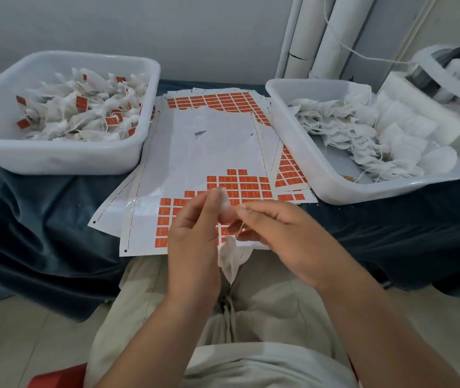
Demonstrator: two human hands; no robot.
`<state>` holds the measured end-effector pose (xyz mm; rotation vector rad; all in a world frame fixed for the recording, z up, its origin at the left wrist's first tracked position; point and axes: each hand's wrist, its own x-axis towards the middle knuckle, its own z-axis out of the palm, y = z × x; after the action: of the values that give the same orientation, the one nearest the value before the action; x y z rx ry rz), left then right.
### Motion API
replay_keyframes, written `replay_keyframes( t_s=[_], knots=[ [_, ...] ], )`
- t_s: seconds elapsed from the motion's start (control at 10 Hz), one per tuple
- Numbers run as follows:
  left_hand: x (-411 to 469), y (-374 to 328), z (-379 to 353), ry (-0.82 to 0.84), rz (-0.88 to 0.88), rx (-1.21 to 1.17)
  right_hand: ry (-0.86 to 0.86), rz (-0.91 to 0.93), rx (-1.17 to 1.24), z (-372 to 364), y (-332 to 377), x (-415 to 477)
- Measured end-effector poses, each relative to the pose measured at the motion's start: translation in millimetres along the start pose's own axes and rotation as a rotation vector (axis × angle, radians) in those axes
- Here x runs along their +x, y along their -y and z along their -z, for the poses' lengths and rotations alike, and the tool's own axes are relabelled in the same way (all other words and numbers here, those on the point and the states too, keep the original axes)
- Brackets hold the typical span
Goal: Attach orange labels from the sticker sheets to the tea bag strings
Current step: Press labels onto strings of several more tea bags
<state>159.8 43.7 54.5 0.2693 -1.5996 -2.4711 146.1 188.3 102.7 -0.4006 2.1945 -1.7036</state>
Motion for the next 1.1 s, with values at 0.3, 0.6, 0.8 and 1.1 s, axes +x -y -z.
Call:
replay_keyframes(
  t_s=[0.3,0.6,0.8,1.1],
  knots=[
    [14,-7,7,0.134,0.225,0.036,0.028,-0.040,-0.385,27,2,-5],
    [16,-12,16,0.075,0.100,0.182,0.130,-0.019,-0.446,37,9,-10],
    [8,-3,9,-0.047,0.029,0.004,0.136,0.353,-0.623,13,13,-13],
    [-9,13,-4,0.173,-0.053,0.053,-0.133,0.411,-0.480,-4,2,1]
  ],
)
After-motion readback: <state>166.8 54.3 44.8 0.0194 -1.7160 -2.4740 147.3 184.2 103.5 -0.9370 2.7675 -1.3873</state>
